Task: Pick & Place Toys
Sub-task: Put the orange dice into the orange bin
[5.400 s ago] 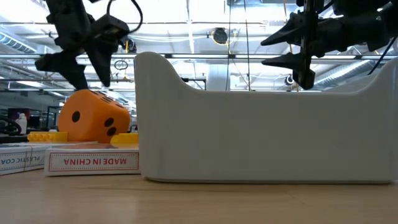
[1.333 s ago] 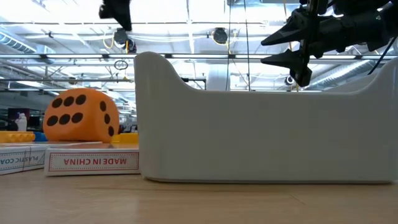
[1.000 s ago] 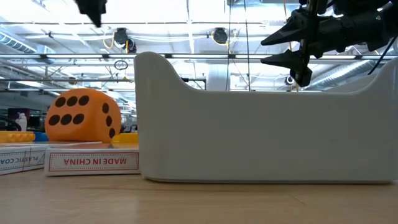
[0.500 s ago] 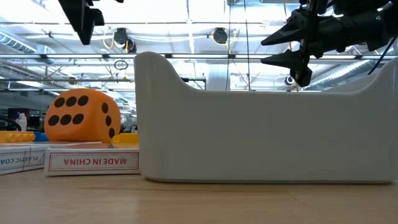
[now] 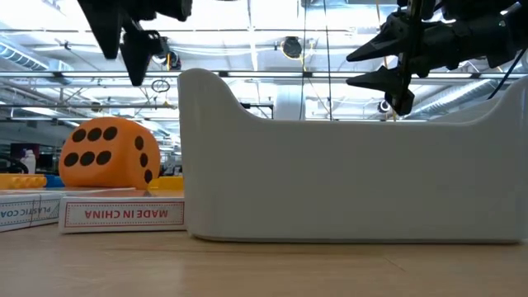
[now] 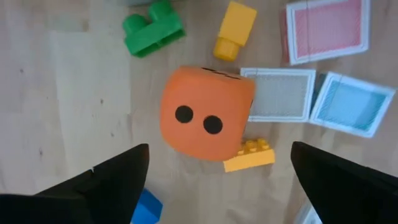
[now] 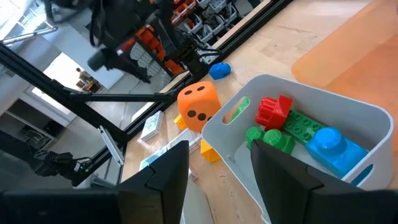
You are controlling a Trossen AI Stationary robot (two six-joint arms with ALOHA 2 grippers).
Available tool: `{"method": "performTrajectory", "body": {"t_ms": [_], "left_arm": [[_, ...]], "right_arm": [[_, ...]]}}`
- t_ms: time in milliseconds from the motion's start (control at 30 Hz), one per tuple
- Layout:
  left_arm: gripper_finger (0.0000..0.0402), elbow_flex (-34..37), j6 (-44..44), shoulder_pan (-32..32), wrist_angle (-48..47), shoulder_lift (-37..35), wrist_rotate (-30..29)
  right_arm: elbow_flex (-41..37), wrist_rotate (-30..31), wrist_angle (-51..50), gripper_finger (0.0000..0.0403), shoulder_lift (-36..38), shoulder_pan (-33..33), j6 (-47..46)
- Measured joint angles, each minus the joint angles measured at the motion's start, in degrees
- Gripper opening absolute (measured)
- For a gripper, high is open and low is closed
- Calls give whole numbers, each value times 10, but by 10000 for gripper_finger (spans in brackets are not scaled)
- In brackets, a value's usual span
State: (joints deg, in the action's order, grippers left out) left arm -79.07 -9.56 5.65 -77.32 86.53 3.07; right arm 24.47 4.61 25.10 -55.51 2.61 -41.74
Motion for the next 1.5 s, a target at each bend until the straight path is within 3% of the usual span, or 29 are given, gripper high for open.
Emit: {"method": "performTrajectory", "body": {"t_ms": [400, 800, 1500], "left_arm": [[397, 5, 91, -8, 26, 72, 40], [397, 102, 107, -62, 70, 73, 108], [397, 129, 139, -96, 172, 72, 80]], "right_arm": [[0, -1, -1, 166, 0, 0, -5], [0, -2, -1, 166, 0, 0, -6], [0, -2, -1, 166, 0, 0, -6]]}}
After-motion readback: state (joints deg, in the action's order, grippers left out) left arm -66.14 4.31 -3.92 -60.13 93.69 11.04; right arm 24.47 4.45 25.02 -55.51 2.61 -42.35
